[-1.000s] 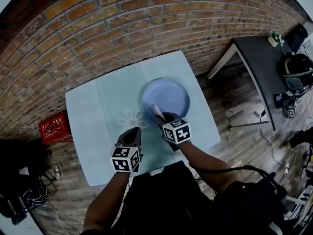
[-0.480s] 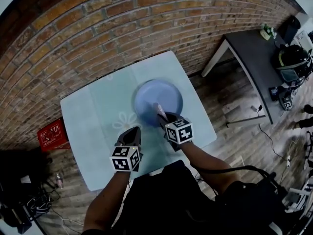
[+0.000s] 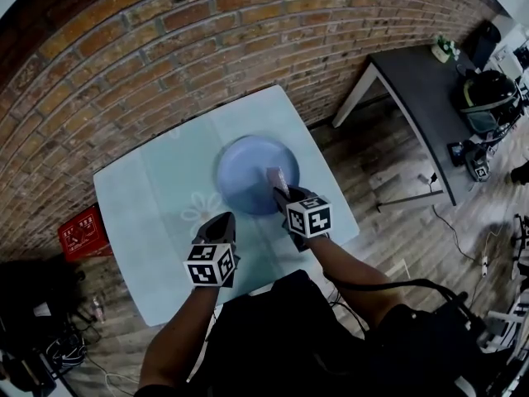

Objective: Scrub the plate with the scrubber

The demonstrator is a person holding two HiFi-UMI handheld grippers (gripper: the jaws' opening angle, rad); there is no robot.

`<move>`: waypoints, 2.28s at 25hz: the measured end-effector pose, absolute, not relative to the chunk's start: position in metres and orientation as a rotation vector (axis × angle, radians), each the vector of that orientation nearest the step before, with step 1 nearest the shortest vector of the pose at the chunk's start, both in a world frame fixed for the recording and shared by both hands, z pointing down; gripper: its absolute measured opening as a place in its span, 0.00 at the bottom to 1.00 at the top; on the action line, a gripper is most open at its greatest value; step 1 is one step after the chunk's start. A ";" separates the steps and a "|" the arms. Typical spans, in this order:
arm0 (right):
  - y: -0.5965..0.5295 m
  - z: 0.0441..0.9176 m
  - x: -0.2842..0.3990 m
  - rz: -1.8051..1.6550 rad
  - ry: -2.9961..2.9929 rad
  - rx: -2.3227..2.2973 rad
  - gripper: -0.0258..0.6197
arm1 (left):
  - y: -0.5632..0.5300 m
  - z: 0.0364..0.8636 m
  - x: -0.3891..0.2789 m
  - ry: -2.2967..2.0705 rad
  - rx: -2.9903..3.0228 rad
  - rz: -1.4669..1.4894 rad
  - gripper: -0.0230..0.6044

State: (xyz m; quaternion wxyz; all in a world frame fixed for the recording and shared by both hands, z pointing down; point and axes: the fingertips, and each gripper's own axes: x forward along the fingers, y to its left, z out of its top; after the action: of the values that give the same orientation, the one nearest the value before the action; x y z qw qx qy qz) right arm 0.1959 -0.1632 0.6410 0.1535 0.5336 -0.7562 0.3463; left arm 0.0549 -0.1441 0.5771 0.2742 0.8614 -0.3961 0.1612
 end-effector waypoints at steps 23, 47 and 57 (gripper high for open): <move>-0.183 0.657 0.252 1.012 -2.082 1.532 0.15 | -0.160 0.581 0.079 -1.091 2.307 0.439 0.05; -0.242 0.650 0.273 1.027 -2.071 1.431 0.15 | -0.185 0.589 0.074 -1.179 2.238 0.420 0.05; -0.268 0.650 0.258 1.016 -2.086 1.346 0.15 | -0.188 0.591 0.060 -1.223 2.201 0.407 0.05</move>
State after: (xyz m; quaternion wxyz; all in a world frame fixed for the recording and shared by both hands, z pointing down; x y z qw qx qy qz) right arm 0.2583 -0.2675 0.6504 0.2276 0.4888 -0.7571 0.3689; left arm 0.0604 -0.1880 0.5905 0.2911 0.8256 -0.4587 0.1525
